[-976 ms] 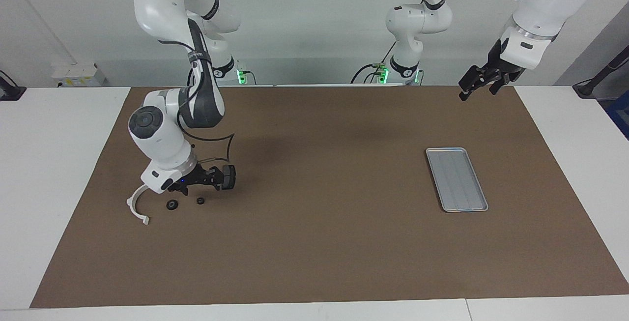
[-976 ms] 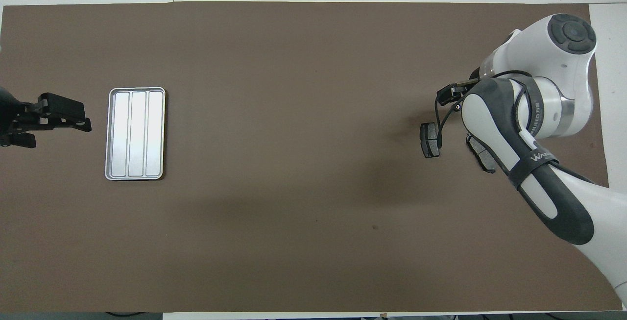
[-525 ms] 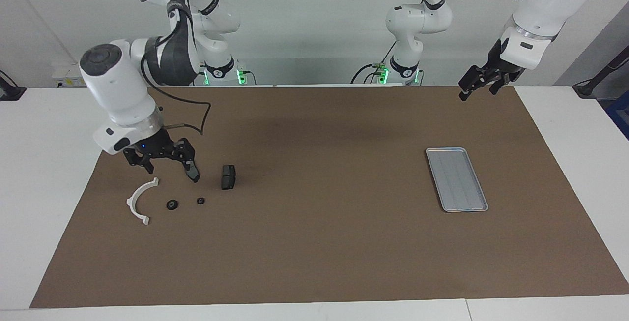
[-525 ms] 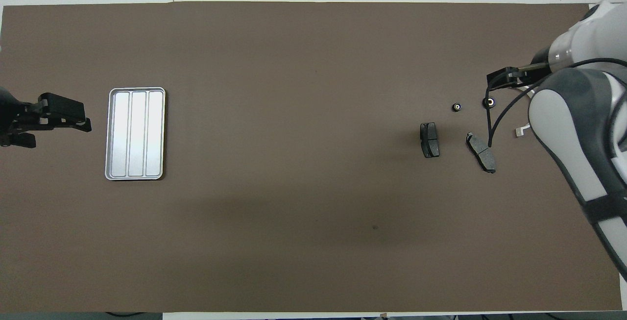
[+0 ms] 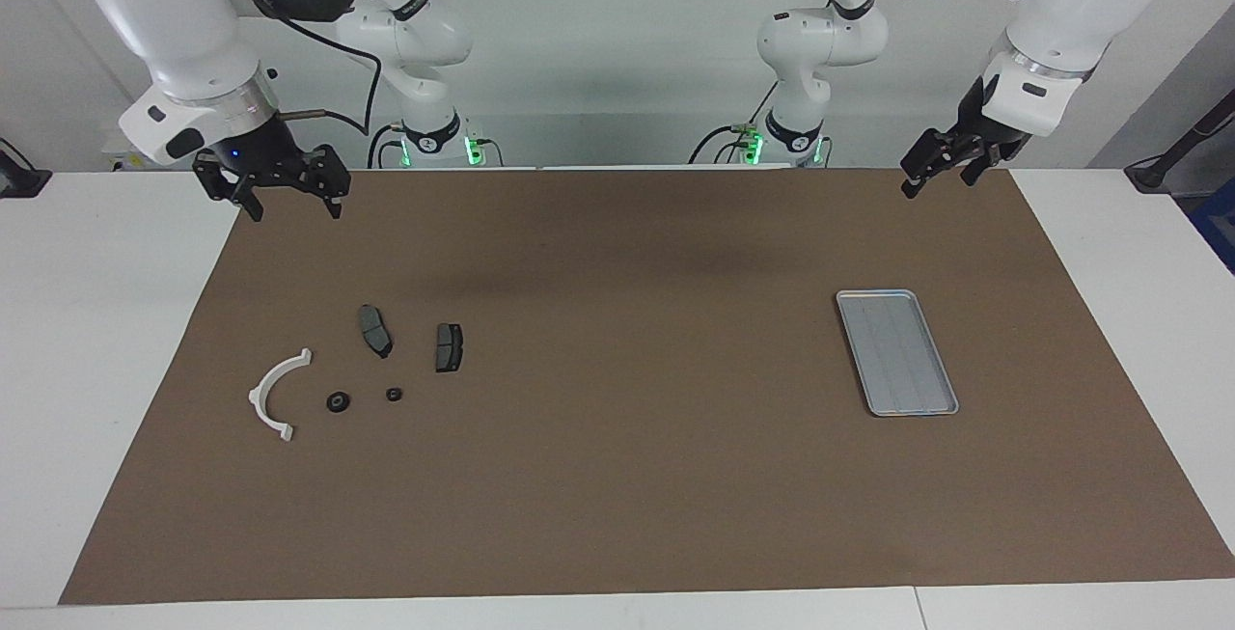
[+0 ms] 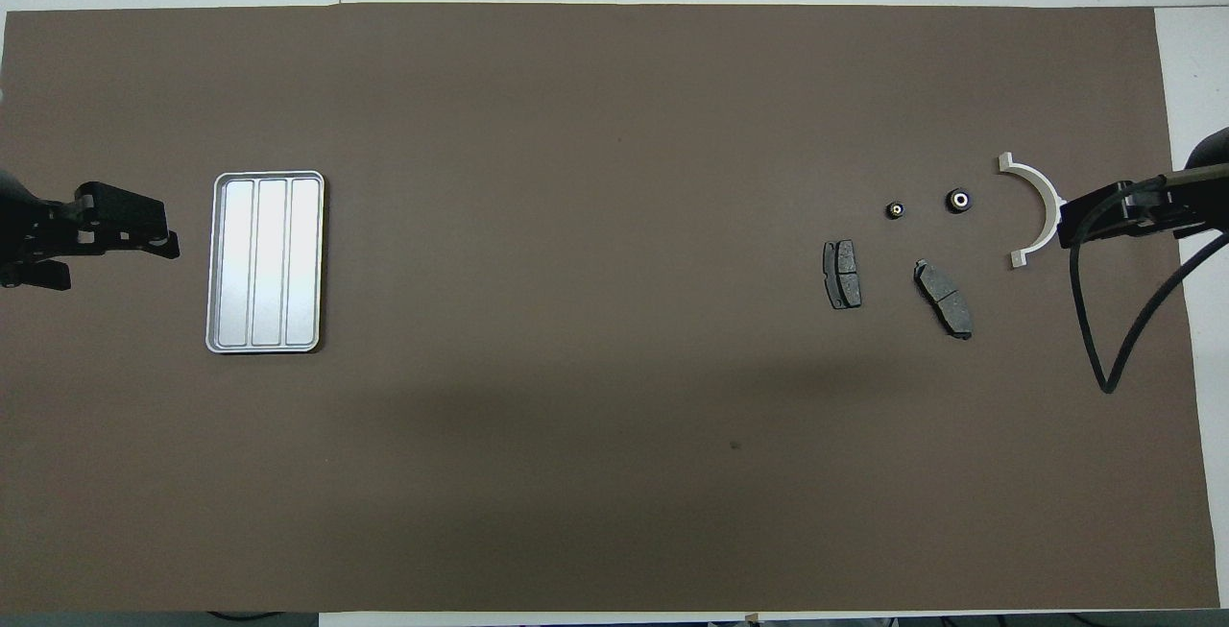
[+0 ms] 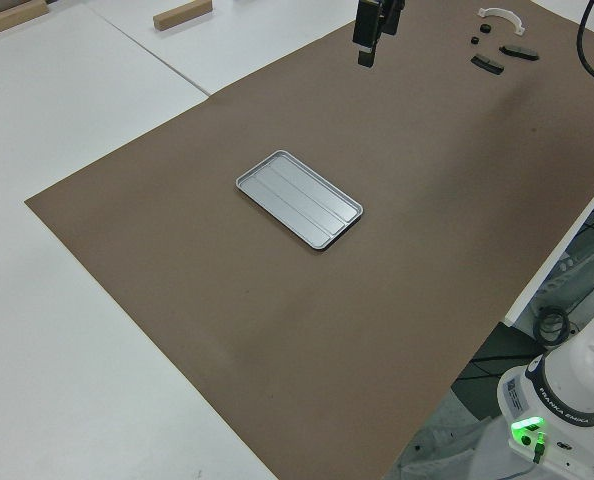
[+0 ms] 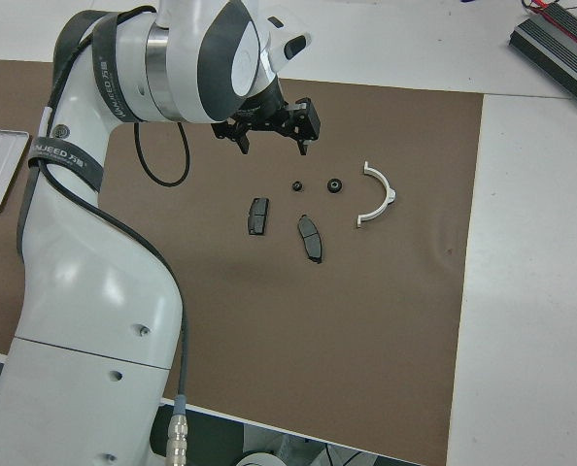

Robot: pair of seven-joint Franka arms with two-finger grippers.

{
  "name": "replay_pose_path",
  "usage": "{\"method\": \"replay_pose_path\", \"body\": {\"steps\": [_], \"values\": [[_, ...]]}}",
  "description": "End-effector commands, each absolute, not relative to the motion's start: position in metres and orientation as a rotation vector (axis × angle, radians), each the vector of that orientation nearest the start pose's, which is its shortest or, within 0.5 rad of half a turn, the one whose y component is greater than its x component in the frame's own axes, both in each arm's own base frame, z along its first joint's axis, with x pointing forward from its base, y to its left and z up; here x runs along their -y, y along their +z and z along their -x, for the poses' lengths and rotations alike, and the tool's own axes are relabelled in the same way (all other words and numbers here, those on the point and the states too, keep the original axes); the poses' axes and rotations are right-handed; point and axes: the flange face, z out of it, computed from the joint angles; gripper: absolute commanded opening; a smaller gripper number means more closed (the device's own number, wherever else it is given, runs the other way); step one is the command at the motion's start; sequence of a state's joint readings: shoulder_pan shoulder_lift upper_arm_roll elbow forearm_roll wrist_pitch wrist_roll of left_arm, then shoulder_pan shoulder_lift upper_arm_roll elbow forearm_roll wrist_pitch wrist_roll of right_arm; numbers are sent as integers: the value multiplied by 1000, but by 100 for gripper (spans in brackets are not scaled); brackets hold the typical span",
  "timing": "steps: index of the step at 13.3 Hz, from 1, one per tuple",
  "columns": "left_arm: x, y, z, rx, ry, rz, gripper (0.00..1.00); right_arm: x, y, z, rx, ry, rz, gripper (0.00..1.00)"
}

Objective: Place bearing gear from tray to pile

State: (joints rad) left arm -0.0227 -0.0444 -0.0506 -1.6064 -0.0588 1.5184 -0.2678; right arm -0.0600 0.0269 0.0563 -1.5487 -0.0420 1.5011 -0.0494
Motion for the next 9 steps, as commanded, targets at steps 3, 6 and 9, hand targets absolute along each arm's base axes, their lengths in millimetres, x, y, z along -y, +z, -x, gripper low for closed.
{"method": "replay_pose_path", "body": {"steps": [3, 6, 9], "values": [[45, 628, -523, 298, 60, 3157, 100, 22, 612, -542, 27, 151, 3168, 100], [45, 629, -523, 298, 61, 3159, 100, 32, 612, -540, -3, 127, 3154, 100], [45, 629, -523, 298, 61, 3159, 100, 32, 607, -541, -22, 111, 3140, 100]]}}
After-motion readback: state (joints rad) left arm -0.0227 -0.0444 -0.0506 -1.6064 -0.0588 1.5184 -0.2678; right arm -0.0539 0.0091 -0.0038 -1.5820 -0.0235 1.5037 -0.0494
